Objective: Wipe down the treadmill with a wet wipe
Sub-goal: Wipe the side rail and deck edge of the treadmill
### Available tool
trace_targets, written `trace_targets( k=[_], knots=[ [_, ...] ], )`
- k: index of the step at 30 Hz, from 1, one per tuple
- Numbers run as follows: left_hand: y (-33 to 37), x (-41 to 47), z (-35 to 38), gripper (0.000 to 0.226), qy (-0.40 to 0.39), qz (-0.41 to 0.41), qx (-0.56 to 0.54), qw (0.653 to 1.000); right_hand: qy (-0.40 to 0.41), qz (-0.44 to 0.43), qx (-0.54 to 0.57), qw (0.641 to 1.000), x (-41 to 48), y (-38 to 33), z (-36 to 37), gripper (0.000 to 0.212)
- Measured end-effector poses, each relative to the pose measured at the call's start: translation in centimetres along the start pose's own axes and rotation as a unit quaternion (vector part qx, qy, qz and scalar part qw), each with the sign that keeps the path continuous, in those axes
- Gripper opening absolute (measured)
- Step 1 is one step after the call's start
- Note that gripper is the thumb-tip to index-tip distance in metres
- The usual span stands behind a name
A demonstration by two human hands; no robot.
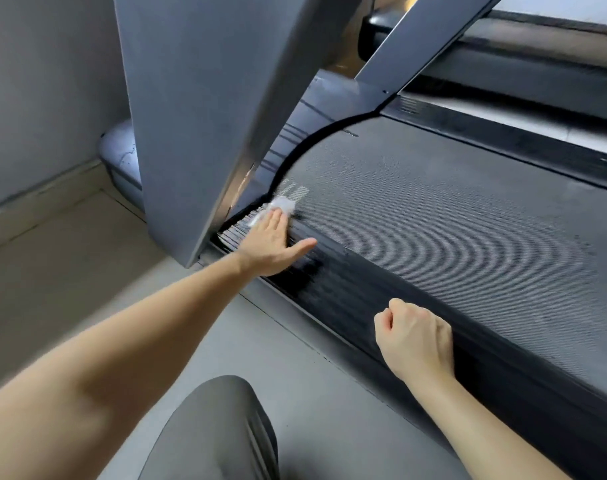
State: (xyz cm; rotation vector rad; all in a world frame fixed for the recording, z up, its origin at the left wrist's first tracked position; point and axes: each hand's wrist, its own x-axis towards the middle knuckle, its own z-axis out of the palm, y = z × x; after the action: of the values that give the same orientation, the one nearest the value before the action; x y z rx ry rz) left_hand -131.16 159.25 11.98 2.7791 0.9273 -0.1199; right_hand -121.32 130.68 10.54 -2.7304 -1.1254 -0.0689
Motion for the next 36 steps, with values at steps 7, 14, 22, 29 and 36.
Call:
trace_targets(
  k=[7, 14, 22, 29, 36],
  knots=[
    [8.9, -6.5, 2.8, 0.091, -0.044, 0.24, 0.001, 0.97, 0.009, 0.007, -0.004, 1.0, 0.1, 0.1, -0.2, 0.035],
    [-2.3, -1.9, -1.3, 0.106, 0.024, 0.016, 0.016, 0.999, 0.009, 0.012, -0.003, 1.0, 0.2, 0.1, -0.1, 0.038],
    [7.6, -7.8, 1.8, 0.095, 0.04, 0.189, -0.03, 0.981, 0.004, 0.024, -0.017, 1.0, 0.3, -0.3, -0.5, 0.036],
    [2.2, -11.3, 3.7, 0.095, 0.055, 0.154, 0.017, 0.986, 0.011, 0.025, -0.011, 1.0, 0.2, -0.3, -0.4, 0.04],
    [-5.4, -7.9, 2.6, 0.108, 0.109, -0.056, -0.048, 0.991, 0.02, 0.019, -0.007, 1.0, 0.1, -0.4, -0.5, 0.042]
  ],
)
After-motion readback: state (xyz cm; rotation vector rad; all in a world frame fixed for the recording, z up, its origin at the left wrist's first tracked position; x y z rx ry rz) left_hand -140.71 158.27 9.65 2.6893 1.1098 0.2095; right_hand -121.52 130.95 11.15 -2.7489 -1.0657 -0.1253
